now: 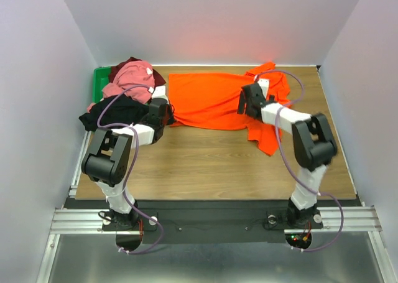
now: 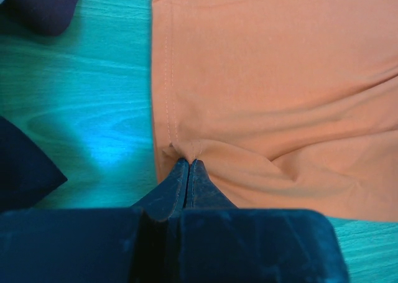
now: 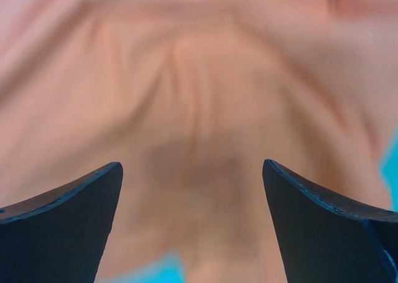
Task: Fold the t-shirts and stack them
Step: Flatten the tshirt out
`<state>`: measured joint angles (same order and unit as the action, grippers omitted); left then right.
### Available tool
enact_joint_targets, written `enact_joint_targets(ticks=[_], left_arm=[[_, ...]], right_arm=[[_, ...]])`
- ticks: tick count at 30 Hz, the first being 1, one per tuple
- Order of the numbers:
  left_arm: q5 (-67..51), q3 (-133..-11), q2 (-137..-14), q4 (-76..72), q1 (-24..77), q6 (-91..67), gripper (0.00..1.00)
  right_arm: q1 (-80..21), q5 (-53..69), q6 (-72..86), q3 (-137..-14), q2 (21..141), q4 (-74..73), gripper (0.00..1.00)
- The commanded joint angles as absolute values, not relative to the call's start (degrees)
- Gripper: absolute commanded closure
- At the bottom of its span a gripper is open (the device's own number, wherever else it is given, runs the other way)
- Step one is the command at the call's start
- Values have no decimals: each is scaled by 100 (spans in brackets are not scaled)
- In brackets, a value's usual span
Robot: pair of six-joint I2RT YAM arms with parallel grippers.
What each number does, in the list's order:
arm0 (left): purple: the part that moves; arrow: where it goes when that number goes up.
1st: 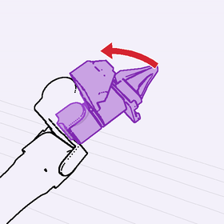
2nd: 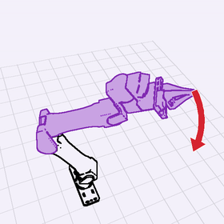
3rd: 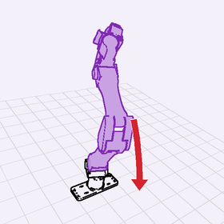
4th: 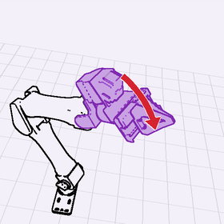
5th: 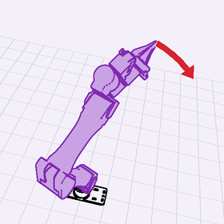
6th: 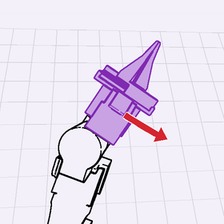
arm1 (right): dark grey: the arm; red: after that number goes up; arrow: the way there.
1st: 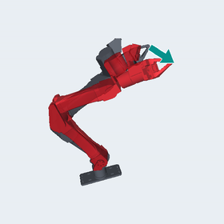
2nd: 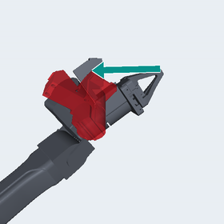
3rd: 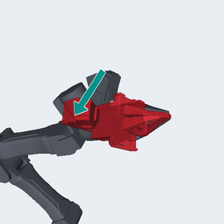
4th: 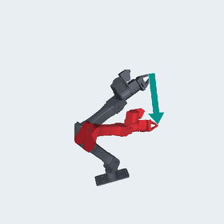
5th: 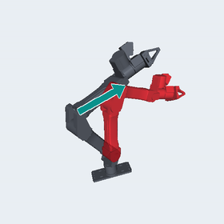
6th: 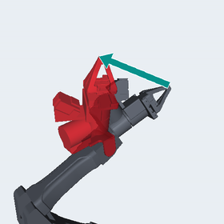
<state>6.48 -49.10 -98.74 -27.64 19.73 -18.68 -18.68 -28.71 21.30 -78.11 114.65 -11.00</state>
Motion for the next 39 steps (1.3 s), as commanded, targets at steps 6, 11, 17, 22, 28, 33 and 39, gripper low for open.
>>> enact_joint_targets(ticks=[6,11,17,22,28,33,39], left_arm=[[844,-4658,-9396,-3260,1942,-1793,100],[747,-4658,-9343,-3305,1934,-1819,100],[817,-4597,-9229,-3331,1872,-1811,100],[835,-4588,-9246,-3349,1828,-1846,100],[721,-4623,-9299,-3384,1793,-1890,100],[773,-4632,-9308,-3384,1758,-1890,100],[703,-4623,-9290,-3393,1705,-1916,100]], right_arm=[[-2373,-3656,3751,-4409,7959,-993,0],[-2373,-3718,4139,-3500,7060,-1019,0],[-2356,-3691,4438,-3182,7136,-1063,0],[-2294,-3735,4606,-3225,7479,-1063,3],[-2153,-3630,4632,-3375,7786,-1046,14],[-2145,-3490,4614,-3445,7954,-1046,24],[-2145,-2989,4518,-3445,8095,-949,36]])
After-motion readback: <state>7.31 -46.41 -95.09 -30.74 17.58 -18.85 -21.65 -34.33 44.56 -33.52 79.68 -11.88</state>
